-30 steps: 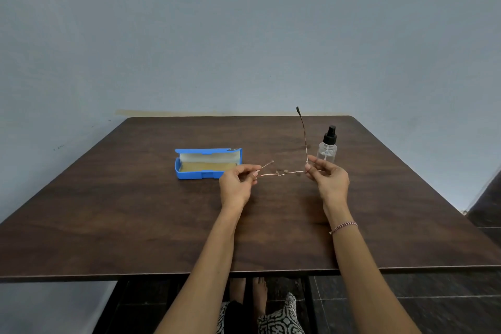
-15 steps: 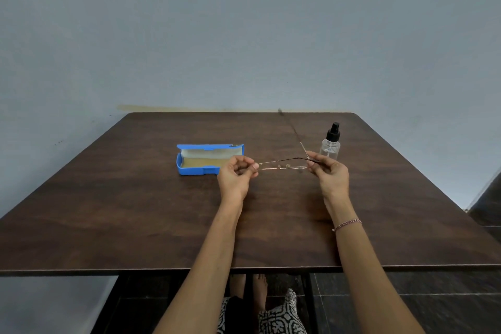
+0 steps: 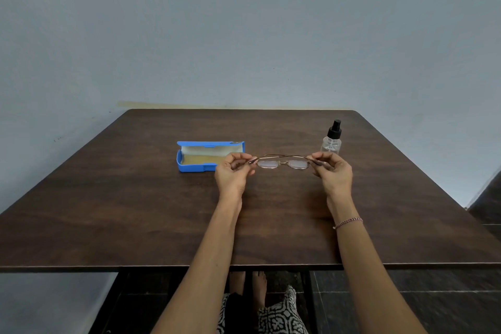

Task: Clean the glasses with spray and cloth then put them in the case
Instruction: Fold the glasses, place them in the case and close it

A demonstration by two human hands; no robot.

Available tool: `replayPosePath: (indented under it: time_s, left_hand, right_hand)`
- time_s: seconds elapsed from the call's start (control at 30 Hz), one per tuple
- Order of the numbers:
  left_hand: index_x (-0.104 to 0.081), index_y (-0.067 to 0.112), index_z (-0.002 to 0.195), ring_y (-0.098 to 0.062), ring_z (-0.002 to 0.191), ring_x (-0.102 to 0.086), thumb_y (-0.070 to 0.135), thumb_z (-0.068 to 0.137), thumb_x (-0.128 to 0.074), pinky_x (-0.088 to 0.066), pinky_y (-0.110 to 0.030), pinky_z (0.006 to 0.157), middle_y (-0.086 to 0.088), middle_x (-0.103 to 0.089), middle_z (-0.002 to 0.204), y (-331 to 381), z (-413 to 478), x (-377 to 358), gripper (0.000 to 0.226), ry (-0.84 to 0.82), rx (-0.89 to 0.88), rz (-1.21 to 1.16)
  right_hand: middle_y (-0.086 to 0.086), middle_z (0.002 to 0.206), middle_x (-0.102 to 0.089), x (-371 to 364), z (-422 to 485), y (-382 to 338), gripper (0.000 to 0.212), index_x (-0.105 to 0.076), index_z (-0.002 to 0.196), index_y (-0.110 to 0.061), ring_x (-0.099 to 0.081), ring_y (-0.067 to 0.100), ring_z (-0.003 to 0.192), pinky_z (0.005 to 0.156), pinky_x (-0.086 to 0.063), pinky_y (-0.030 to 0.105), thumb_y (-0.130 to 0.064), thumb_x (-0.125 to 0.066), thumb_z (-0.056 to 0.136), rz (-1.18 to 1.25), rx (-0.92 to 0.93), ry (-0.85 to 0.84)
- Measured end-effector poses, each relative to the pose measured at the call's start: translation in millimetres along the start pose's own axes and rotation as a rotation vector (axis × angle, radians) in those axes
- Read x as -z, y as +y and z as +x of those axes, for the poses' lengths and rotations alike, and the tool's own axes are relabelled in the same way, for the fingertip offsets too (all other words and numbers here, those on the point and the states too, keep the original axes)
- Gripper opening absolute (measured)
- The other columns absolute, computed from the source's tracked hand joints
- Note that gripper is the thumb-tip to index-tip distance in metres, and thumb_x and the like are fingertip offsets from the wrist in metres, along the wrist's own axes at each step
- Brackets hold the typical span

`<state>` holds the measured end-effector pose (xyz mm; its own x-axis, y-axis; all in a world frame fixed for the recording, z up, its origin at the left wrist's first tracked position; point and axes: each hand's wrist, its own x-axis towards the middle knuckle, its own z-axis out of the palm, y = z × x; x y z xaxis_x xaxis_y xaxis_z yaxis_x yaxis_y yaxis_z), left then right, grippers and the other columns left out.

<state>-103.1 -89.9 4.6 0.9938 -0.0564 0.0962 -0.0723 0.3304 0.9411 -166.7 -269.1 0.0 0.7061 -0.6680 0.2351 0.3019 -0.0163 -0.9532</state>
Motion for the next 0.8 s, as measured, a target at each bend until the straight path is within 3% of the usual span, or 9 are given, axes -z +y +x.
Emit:
replayPosePath:
  time_s: [0.13,0.23,0.43,0.6,0.8]
  left_hand:
    - [-0.062,0.008,0.078,-0.008,0.069,-0.068,-0.013,0.078,-0.065,-0.054,-0.015,0.062,-0.006,-0.068,0.078,0,1,0,0.021,0.04,-0.04,0.031]
    - [-0.062,0.008,0.077,-0.006,0.066,-0.068,-0.015,0.077,-0.063,-0.054,-0.016,0.063,-0.005,-0.068,0.077,1,2,0,0.023,0.086,-0.074,0.033]
    - [-0.064,0.008,0.077,-0.013,0.073,-0.067,-0.015,0.077,-0.064,-0.054,-0.018,0.065,-0.007,-0.068,0.077,3,4,10,0.023,0.125,-0.097,0.0]
    - [-0.065,0.01,0.08,-0.016,0.083,-0.068,-0.011,0.076,-0.068,-0.056,-0.025,0.078,-0.007,-0.069,0.084,9,3,26,0.022,0.113,-0.107,0.038]
    - [-0.069,0.006,0.089,-0.017,0.091,-0.068,-0.009,0.084,-0.059,-0.056,-0.022,0.08,-0.007,-0.071,0.092,22,6,51,0.018,0.149,-0.073,0.013]
  right_hand:
    - [0.004,0.081,-0.067,-2,-1,-3,0.021,-0.066,0.09,-0.008,-0.066,0.004,0.066,0.062,-0.052,0.013,0.007,-0.053,0.09,0.143,-0.069,-0.025]
    - [0.002,0.08,-0.073,-2,-2,-6,0.015,-0.066,0.099,-0.004,-0.068,0.009,0.071,0.065,-0.054,0.017,-0.009,-0.053,0.094,0.263,-0.126,-0.065]
    - [0.002,0.081,-0.073,-8,-5,-5,0.022,-0.066,0.082,-0.009,-0.068,0.014,0.085,0.082,-0.055,0.023,-0.025,-0.073,0.07,0.181,-0.112,-0.157]
    - [-0.001,0.08,-0.072,-22,-10,-2,0.006,-0.066,0.081,-0.01,-0.066,0.012,0.086,0.088,-0.051,0.024,-0.01,-0.072,0.078,0.083,-0.1,-0.176]
    - [0.005,0.085,-0.069,-61,-20,0,0.013,-0.066,0.087,-0.009,-0.066,0.005,0.073,0.071,-0.051,0.013,0.001,-0.07,0.079,0.085,-0.087,-0.146]
